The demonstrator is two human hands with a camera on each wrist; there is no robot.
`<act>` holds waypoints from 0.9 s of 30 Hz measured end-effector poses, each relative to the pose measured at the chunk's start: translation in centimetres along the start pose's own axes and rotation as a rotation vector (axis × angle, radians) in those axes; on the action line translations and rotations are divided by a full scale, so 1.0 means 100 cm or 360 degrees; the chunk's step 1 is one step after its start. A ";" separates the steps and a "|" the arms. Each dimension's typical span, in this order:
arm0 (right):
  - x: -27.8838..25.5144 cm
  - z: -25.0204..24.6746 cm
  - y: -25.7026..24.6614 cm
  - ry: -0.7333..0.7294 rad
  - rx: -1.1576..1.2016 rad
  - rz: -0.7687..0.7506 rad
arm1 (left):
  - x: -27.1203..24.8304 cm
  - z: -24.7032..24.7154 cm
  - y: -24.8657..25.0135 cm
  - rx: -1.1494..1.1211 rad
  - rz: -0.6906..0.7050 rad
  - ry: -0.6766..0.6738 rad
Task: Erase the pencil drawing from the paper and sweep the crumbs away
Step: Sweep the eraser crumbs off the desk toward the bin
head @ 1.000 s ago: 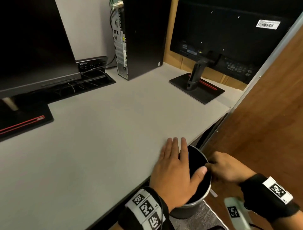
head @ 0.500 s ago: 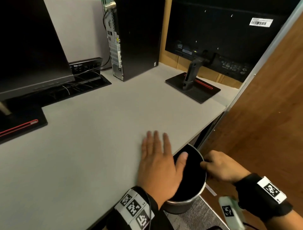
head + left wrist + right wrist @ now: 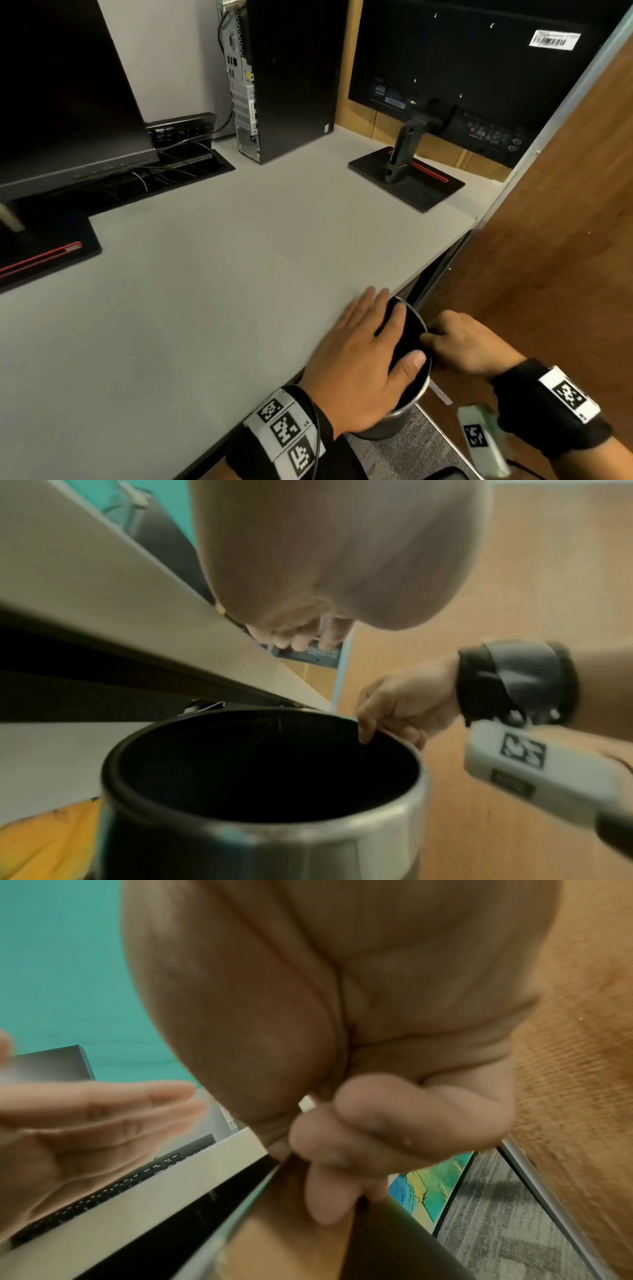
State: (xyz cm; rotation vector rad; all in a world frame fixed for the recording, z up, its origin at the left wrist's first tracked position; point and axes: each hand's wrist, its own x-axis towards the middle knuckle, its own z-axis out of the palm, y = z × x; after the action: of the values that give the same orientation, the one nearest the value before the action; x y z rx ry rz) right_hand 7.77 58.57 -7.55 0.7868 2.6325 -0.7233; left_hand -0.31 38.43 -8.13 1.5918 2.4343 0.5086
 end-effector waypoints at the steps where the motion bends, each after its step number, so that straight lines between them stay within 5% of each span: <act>1: -0.001 0.000 0.000 -0.0017 0.0025 0.0001 | 0.001 -0.001 -0.002 0.0001 -0.0105 0.0068; 3: -0.002 0.001 -0.001 -0.0034 0.0061 0.0017 | -0.001 -0.002 -0.005 0.0106 -0.0264 0.0075; 6: -0.001 0.002 0.000 -0.0022 0.0049 0.0019 | -0.004 -0.005 0.000 -0.0009 0.0064 -0.0106; 8: 0.000 0.002 0.001 -0.0027 0.0061 0.0014 | -0.002 -0.011 0.001 -0.0214 0.0091 -0.0052; 12: -0.001 0.003 0.003 -0.0076 0.0107 0.0033 | 0.008 -0.009 -0.009 0.0051 -0.0479 0.0081; 14: 0.001 0.003 0.004 -0.0077 0.0126 0.0037 | 0.009 -0.005 -0.003 0.0146 -0.0415 -0.0076; 17: 0.005 0.001 0.006 -0.0072 0.0121 -0.0001 | 0.013 -0.011 0.005 -0.0203 -0.0212 -0.0075; 20: 0.005 0.000 0.010 -0.0089 0.0134 -0.0008 | 0.024 -0.013 -0.006 -0.0197 -0.0608 0.0196; 22: 0.005 0.000 0.013 -0.0091 0.0166 -0.0009 | 0.025 -0.009 -0.008 0.0010 -0.0745 0.0062; 25: 0.007 -0.001 0.013 -0.0105 0.0236 -0.0022 | 0.021 -0.004 0.005 -0.0068 -0.0345 -0.0084; 27: 0.009 0.000 0.014 -0.0100 0.0268 -0.0014 | 0.022 -0.007 0.007 -0.0391 -0.0351 0.0006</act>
State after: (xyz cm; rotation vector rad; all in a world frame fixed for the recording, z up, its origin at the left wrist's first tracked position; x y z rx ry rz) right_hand 7.85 59.91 -8.45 0.7842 2.5453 -0.9658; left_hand -0.84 40.61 -7.13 1.2105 2.4010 0.7368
